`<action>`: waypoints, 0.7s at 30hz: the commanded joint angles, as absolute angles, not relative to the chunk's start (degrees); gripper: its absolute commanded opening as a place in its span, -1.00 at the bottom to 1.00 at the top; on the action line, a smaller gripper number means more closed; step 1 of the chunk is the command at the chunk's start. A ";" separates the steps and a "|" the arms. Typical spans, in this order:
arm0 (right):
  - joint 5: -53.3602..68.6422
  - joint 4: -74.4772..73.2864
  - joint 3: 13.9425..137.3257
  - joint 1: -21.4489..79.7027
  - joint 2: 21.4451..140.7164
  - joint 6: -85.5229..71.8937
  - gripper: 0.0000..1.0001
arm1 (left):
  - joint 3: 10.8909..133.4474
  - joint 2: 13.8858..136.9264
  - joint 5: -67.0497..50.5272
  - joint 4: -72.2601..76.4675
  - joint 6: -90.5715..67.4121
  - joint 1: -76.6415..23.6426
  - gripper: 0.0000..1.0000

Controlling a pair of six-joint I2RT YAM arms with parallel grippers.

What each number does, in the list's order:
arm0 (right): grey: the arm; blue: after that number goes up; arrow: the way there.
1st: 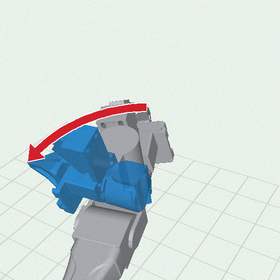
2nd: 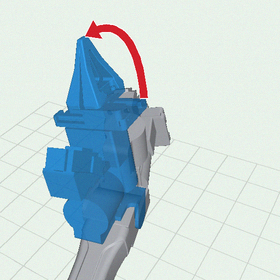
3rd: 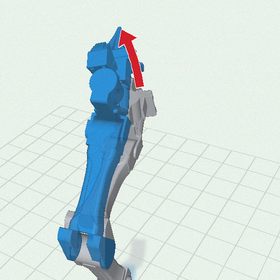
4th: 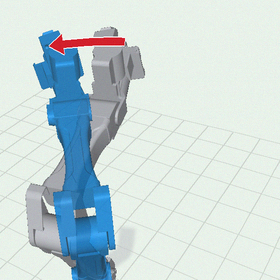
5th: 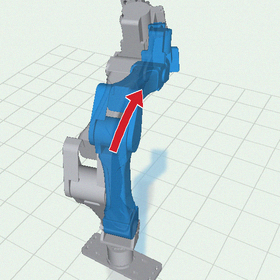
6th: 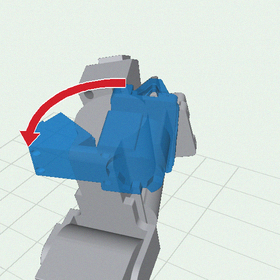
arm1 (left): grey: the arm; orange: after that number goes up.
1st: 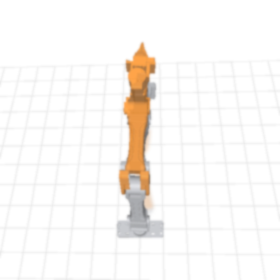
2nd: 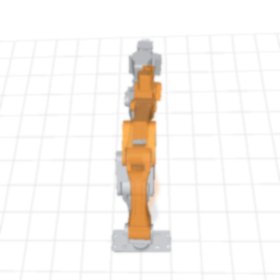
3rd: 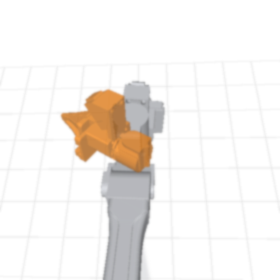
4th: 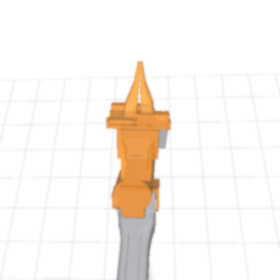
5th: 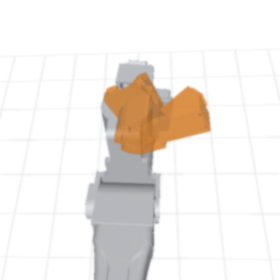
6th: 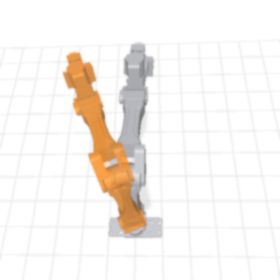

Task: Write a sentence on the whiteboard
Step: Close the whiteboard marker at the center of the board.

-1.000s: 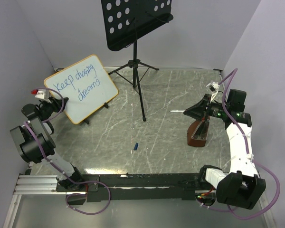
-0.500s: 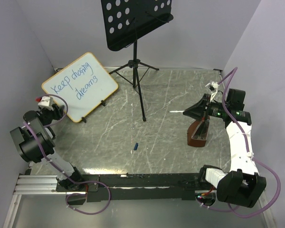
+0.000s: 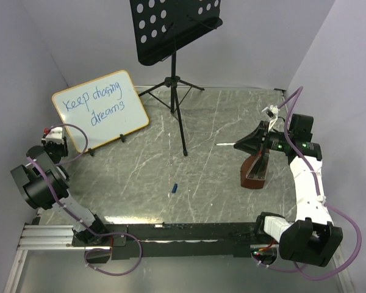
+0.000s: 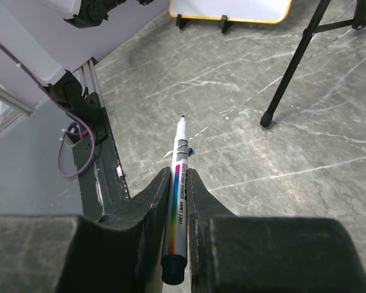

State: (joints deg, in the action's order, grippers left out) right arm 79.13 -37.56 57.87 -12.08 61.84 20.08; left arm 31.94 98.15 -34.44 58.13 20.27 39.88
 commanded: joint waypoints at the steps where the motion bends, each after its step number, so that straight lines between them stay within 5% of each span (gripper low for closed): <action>1: 80.33 -37.09 60.56 -11.34 61.35 21.53 -1.00 | 30.50 97.65 -34.01 63.19 21.01 39.99 -0.14; 9: 79.81 -36.83 60.38 -10.20 60.91 21.62 -1.00 | 26.20 94.40 -27.61 70.56 15.66 40.60 0.11; 13: 78.84 -35.60 59.77 -8.71 61.08 20.83 -1.00 | 24.17 90.45 -15.49 73.66 4.77 41.40 0.40; 16: 77.70 -35.07 59.68 -7.65 61.17 20.74 -1.00 | 25.57 83.86 -11.00 64.54 -7.58 41.48 0.92; 21: 76.12 -31.92 58.19 -5.36 60.38 18.81 -1.00 | 34.08 74.36 -11.41 41.01 -28.80 41.48 0.99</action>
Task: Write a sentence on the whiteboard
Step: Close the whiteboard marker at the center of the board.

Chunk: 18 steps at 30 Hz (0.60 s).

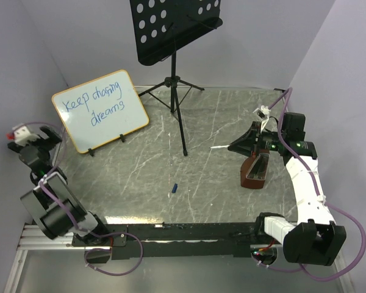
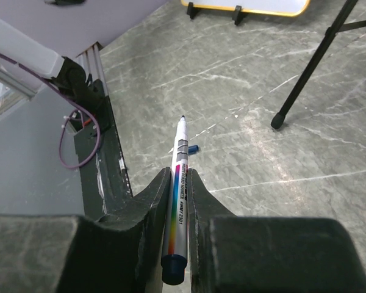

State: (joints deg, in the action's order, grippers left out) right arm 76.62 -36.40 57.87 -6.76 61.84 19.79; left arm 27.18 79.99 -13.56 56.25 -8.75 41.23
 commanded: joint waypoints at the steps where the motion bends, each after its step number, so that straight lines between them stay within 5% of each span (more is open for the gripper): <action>1: 76.11 -31.56 57.92 -5.36 59.86 18.55 -1.00 | 37.84 73.83 -13.43 33.56 -33.70 41.57 0.99; 7: 75.32 -31.20 57.66 -5.36 58.54 18.54 -1.00 | 44.12 74.44 -42.24 21.29 -48.33 40.97 0.94; 9: 75.32 -31.03 57.66 -5.36 58.45 18.28 -1.00 | 44.90 72.87 -44.30 14.64 -41.29 36.24 0.94; 12: 74.80 -31.03 57.66 -5.36 58.18 18.46 -1.00 | 51.32 69.35 -27.06 -7.79 -28.60 14.82 0.93; 18: 73.83 -30.68 57.31 -5.45 57.22 18.37 -1.00 | 44.49 59.43 -6.09 -14.06 -34.43 -17.20 0.97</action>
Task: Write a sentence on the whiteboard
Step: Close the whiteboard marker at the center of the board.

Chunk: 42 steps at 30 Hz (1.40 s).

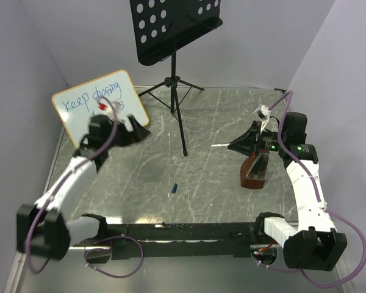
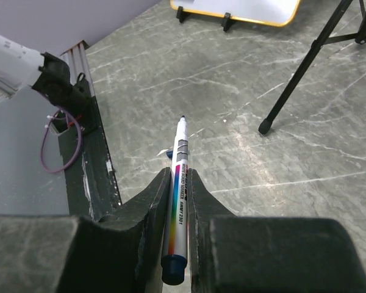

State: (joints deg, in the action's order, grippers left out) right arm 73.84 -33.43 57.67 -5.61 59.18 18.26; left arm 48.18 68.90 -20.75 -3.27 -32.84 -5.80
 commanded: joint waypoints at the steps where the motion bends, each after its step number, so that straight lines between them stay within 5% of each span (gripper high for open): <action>1: 73.74 -30.59 57.22 -5.45 57.22 18.28 -1.00 | 41.51 56.80 -2.15 -14.15 -35.06 -22.97 0.98; 6: 73.92 -30.67 57.30 -5.45 57.65 18.54 -1.00 | 36.12 54.13 6.49 -14.23 -42.35 -40.14 0.86; 12: 73.30 -30.67 57.22 -5.45 58.71 18.81 -1.00 | 44.80 71.24 16.52 -23.18 -44.56 -58.60 0.61; 23: 72.60 -30.85 57.22 -5.45 60.64 18.98 -1.00 | 62.20 91.39 18.63 -36.90 -43.60 -60.91 -0.23; 42: 71.81 -30.94 57.13 -5.45 61.44 19.25 -1.00 | 65.04 101.51 12.05 -35.78 -37.97 -58.63 -0.46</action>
State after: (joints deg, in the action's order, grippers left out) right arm 71.31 -32.71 57.63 -5.61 61.36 18.09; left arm 63.42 100.49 14.79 -37.87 -40.03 -59.75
